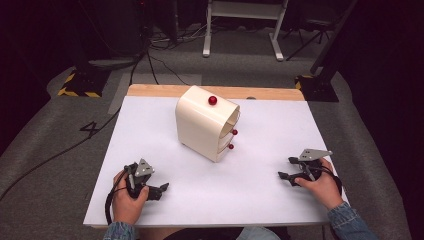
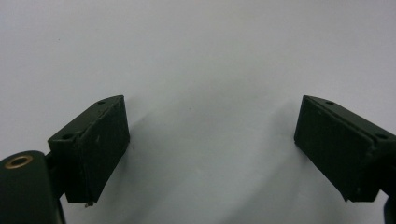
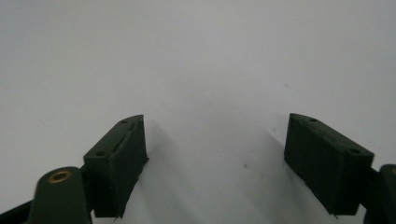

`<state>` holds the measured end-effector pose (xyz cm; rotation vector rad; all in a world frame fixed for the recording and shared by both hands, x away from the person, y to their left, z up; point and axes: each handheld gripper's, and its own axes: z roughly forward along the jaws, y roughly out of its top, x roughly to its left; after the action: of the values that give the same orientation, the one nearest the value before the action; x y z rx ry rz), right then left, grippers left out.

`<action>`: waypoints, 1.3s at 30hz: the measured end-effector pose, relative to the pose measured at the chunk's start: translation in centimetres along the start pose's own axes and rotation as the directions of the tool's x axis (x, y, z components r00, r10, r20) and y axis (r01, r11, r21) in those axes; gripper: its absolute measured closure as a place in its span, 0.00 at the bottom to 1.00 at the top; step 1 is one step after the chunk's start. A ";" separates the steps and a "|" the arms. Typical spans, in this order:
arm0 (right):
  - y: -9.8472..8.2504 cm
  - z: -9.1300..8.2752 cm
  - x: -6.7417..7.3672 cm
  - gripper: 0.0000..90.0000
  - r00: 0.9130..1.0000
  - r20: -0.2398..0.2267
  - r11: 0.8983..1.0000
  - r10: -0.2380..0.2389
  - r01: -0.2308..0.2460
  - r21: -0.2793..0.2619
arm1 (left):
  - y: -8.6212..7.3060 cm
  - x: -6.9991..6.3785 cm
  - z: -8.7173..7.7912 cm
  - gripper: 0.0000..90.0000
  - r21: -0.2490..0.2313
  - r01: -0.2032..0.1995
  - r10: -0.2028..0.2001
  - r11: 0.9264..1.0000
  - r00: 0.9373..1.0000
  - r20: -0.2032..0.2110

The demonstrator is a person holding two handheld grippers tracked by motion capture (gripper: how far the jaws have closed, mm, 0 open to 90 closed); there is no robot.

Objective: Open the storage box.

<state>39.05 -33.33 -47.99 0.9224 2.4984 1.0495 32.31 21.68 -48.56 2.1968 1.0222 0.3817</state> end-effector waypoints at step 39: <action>9.7 0.4 5.4 0.56 0.965 -0.219 0.949 -0.147 0.076 -0.305 | 0.0 0.0 0.0 0.12 0.000 0.000 0.000 1.000 1.000 0.000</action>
<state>39.49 -24.43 -41.32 0.5886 2.4470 1.5207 32.31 21.68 -48.56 2.1970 1.0222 0.3820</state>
